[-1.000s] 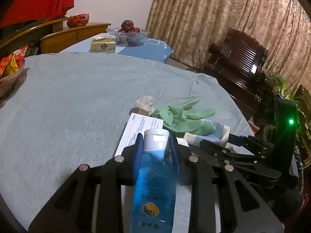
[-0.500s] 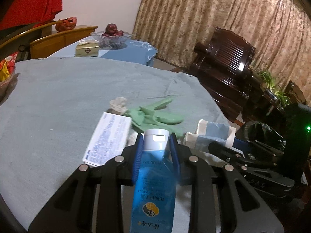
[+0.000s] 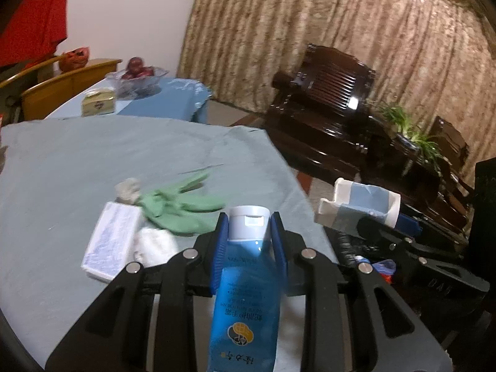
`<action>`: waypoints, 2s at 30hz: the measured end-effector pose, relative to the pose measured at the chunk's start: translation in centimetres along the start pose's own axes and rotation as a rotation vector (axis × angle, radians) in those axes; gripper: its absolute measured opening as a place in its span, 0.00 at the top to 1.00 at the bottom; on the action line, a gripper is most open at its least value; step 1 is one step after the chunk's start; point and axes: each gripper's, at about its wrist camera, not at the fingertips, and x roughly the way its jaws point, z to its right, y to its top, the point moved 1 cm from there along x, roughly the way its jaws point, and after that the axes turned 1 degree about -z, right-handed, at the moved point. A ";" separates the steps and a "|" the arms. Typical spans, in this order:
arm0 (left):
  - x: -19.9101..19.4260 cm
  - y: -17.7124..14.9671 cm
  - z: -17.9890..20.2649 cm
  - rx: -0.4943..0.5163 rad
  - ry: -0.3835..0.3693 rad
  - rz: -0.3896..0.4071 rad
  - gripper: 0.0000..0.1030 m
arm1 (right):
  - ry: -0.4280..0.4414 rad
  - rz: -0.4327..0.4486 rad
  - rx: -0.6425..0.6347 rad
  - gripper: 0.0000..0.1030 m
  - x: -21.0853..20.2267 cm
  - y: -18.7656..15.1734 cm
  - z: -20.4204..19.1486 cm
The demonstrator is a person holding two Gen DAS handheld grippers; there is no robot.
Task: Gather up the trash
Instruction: 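Carry the lotion bottle and paper cup over the trash bin, then open both grippers to drop the bottle and cup into the bin, then move both grippers back over the table toward the white box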
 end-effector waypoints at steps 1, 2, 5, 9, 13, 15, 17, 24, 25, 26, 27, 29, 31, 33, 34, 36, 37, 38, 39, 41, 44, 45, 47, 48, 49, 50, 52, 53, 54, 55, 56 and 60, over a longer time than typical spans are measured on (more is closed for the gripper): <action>0.1 0.0 0.5 0.004 -0.006 0.000 0.74 | -0.016 0.007 0.002 0.46 -0.6 0.0 0.7; 0.2 0.1 1.4 0.012 -0.021 0.002 0.74 | -0.027 0.012 0.006 0.46 -1.1 -0.1 1.2; 0.5 0.2 3.6 0.036 -0.053 0.003 0.74 | -0.081 0.031 0.033 0.46 -3.3 -0.5 4.0; 1.3 0.4 7.0 0.069 -0.108 -0.003 0.74 | -0.150 0.052 0.069 0.46 -5.9 -1.2 7.3; 2.4 0.8 11.3 0.108 -0.176 -0.006 0.74 | -0.209 0.069 0.103 0.46 -8.1 -1.9 10.6; 3.0 1.0 13.4 0.126 -0.211 -0.003 0.74 | -0.238 0.074 0.119 0.46 -9.0 -2.2 12.0; 3.6 1.2 15.3 0.143 -0.242 -0.001 0.74 | -0.259 0.079 0.128 0.46 -9.7 -2.3 13.2; 6.1 1.1 22.4 0.197 -0.351 -0.008 0.74 | -0.325 0.093 0.166 0.46 -11.5 -3.1 16.9; 6.6 1.0 23.4 0.203 -0.366 -0.013 0.74 | -0.332 0.092 0.170 0.46 -11.6 -3.2 17.3; 7.1 0.9 24.1 0.205 -0.377 -0.018 0.74 | -0.339 0.091 0.173 0.46 -11.6 -3.4 17.7; 7.5 0.8 24.6 0.208 -0.382 -0.021 0.74 | -0.346 0.089 0.174 0.46 -11.6 -3.6 18.0; 8.7 0.3 25.7 0.216 -0.393 -0.039 0.74 | -0.357 0.077 0.178 0.46 -11.3 -4.0 18.6; 9.7 0.1 26.2 0.217 -0.397 -0.057 0.74 | -0.363 0.066 0.189 0.46 -11.1 -4.5 19.3; 10.9 -0.3 26.4 0.221 -0.398 -0.082 0.74 | -0.371 0.053 0.188 0.46 -10.7 -4.9 19.8; 11.3 -0.3 26.4 0.222 -0.400 -0.091 0.74 | -0.372 0.046 0.188 0.45 -10.6 -5.2 20.0; 12.1 -0.9 26.2 0.226 -0.390 -0.117 0.72 | -0.374 0.025 0.190 0.42 -10.2 -5.7 20.4; 12.3 -1.0 26.0 0.223 -0.395 -0.131 0.65 | -0.378 0.016 0.192 0.42 -10.0 -5.9 20.5; 12.6 -1.2 25.7 0.212 -0.396 -0.149 0.60 | -0.381 0.011 0.196 0.41 -9.9 -6.1 20.6; 12.8 -1.3 25.2 0.200 -0.391 -0.155 0.52 | -0.387 0.008 0.203 0.36 -10.0 -6.3 20.7; 12.8 -1.3 24.3 0.195 -0.377 -0.155 0.49 | -0.397 0.013 0.208 0.27 -10.1 -6.5 20.8; 12.2 -1.1 23.0 0.196 -0.347 -0.140 0.37 | -0.420 0.032 0.207 0.11 -10.5 -6.6 20.2; 11.9 -0.9 22.6 0.195 -0.334 -0.133 0.32 | -0.421 0.038 0.208 0.06 -10.5 -6.5 20.1; 11.0 -0.7 21.5 0.194 -0.299 -0.108 0.24 | -0.414 0.048 0.210 0.06 -10.7 -6.3 19.8; 10.6 -0.6 20.9 0.193 -0.278 -0.097 0.21 | -0.408 0.050 0.214 0.06 -10.7 -6.2 19.5; 10.1 -0.5 20.2 0.190 -0.263 -0.087 0.19 | -0.406 0.050 0.216 0.06 -10.7 -6.1 19.3; 9.6 -0.4 19.7 0.188 -0.250 -0.079 0.18 | -0.399 0.053 0.220 0.06 -10.7 -5.9 18.9; 8.7 0.0 19.0 0.184 -0.223 -0.064 0.15 | -0.382 0.059 0.222 0.06 -10.6 -5.6 18.4; 8.1 0.1 18.2 0.180 -0.202 -0.054 0.14 | -0.376 0.061 0.222 0.06 -10.6 -5.6 18.4; 7.8 0.1 17.9 0.177 -0.193 -0.051 0.14 | -0.368 0.064 0.219 0.06 -10.5 -5.5 18.0; 7.4 0.2 17.4 0.175 -0.184 -0.048 0.14 | -0.360 0.065 0.216 0.06 -10.4 -5.3 17.6; 6.9 0.2 16.7 0.177 -0.171 -0.043 0.14 | -0.352 0.066 0.212 0.06 -10.2 -5.1 17.1; 4.7 0.1 14.2 0.192 -0.108 -0.015 0.14 | -0.312 0.073 0.186 0.06 -9.2 -4.2 14.4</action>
